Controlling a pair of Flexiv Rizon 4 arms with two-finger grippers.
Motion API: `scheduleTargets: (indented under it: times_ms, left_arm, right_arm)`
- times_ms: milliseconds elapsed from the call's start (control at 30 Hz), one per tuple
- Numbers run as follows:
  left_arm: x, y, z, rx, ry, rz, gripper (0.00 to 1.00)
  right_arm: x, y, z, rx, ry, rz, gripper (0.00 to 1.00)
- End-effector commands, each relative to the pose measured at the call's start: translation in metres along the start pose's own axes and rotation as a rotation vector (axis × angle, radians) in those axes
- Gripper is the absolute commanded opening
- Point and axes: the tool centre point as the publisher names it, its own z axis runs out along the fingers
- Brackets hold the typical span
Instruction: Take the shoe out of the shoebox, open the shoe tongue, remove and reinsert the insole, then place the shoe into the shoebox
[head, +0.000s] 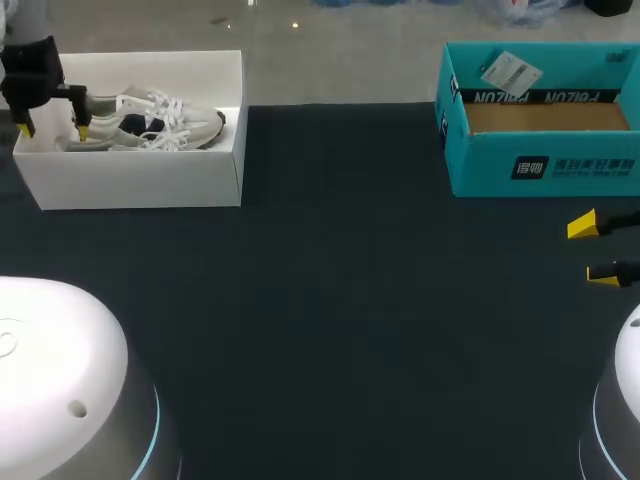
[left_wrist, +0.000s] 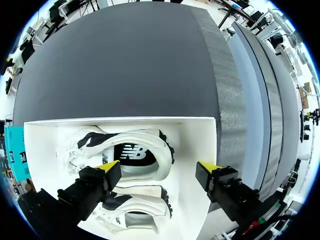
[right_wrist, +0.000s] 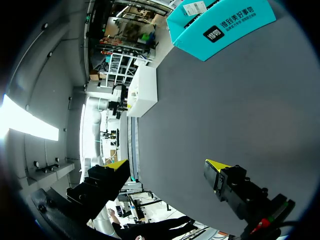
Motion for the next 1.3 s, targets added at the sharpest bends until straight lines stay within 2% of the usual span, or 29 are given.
scheduleTargets:
  times_ms: [33, 133, 367, 433, 567, 633, 667, 700, 1300]
  left_arm:
    - [-0.002, 0.005, 0.006, 0.007, -0.004, 0.000, 1.00]
    - [-0.002, 0.004, 0.012, 0.005, -0.004, -0.004, 1.00]
    - [-0.001, 0.004, 0.027, 0.005, -0.020, -0.003, 0.78]
    - [-0.001, 0.004, 0.030, 0.003, -0.007, -0.003, 0.69]
    - [0.002, 0.004, 0.034, 0.009, -0.007, -0.009, 0.65]
    - [0.003, 0.004, 0.035, 0.010, -0.005, -0.011, 0.60]
    - [0.003, 0.004, 0.036, 0.010, -0.003, -0.012, 0.50]
    - [0.004, 0.005, 0.036, 0.009, -0.001, -0.012, 0.46]
    - [0.017, 0.010, 0.068, 0.024, 0.003, -0.024, 0.51]
  right_arm:
    - [0.000, -0.002, 0.000, -0.002, -0.003, 0.001, 1.00]
    - [0.000, -0.002, 0.000, -0.002, -0.003, 0.001, 1.00]
    - [0.000, -0.002, 0.000, -0.002, -0.003, 0.001, 1.00]
    - [0.000, -0.002, 0.000, -0.002, -0.003, 0.001, 1.00]
    - [0.000, -0.002, 0.000, -0.002, -0.003, 0.001, 1.00]
    - [0.000, -0.002, 0.000, -0.002, -0.003, 0.001, 1.00]
    - [0.000, -0.002, 0.000, -0.002, -0.003, 0.001, 1.00]
    - [0.000, -0.002, 0.000, -0.002, -0.003, 0.001, 1.00]
    - [0.000, -0.002, 0.000, -0.002, -0.003, 0.001, 1.00]
